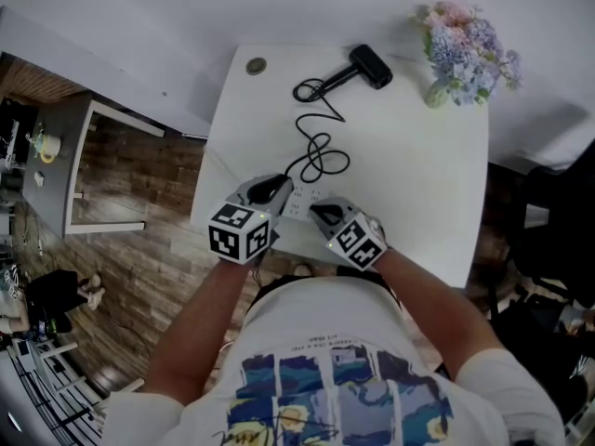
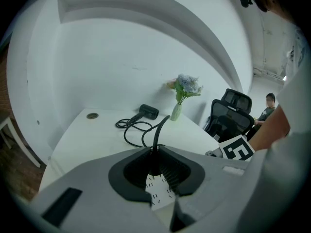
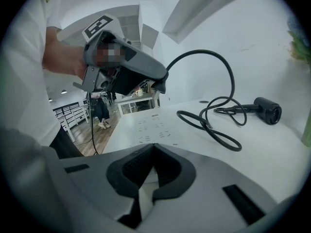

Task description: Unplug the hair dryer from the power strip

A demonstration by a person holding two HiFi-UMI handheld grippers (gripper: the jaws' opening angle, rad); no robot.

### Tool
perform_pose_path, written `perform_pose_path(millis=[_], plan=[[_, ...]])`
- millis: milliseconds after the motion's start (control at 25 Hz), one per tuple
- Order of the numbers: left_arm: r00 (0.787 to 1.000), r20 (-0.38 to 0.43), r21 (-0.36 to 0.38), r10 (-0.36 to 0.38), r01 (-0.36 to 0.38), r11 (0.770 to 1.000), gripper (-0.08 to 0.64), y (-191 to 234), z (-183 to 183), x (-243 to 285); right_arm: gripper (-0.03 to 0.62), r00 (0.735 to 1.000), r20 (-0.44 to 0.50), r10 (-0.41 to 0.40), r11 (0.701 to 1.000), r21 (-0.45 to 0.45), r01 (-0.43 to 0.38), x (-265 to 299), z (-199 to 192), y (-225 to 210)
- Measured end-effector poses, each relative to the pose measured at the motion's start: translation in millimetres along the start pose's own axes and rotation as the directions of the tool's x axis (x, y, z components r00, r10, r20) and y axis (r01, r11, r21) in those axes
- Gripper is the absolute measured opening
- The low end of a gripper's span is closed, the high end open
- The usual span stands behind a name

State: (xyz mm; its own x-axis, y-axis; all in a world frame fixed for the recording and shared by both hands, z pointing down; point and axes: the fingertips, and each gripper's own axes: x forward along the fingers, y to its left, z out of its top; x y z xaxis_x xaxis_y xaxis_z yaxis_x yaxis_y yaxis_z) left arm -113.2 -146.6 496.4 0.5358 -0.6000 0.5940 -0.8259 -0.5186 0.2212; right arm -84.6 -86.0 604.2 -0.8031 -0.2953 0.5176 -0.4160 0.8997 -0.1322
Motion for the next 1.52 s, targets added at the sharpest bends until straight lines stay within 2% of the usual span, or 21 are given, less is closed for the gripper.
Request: perform_pose_path(millis=[720, 1520], plan=[[1.0, 0.025, -0.04, -0.002, 0.003, 0.999, 0.048, 0.8, 7.8, -4.7, -0.003, 1.0, 0.006, 0.012, 1.0, -0.016, -0.012, -1.3, -0.7, 0.3], [1.0, 0.017, -0.067, -0.012, 0.013, 0.998, 0.048, 6.6, 9.5, -3.1, -0.005, 0.999, 0.004, 0.032, 0.999, -0.016, -0.032, -1.4, -0.9, 0.8]])
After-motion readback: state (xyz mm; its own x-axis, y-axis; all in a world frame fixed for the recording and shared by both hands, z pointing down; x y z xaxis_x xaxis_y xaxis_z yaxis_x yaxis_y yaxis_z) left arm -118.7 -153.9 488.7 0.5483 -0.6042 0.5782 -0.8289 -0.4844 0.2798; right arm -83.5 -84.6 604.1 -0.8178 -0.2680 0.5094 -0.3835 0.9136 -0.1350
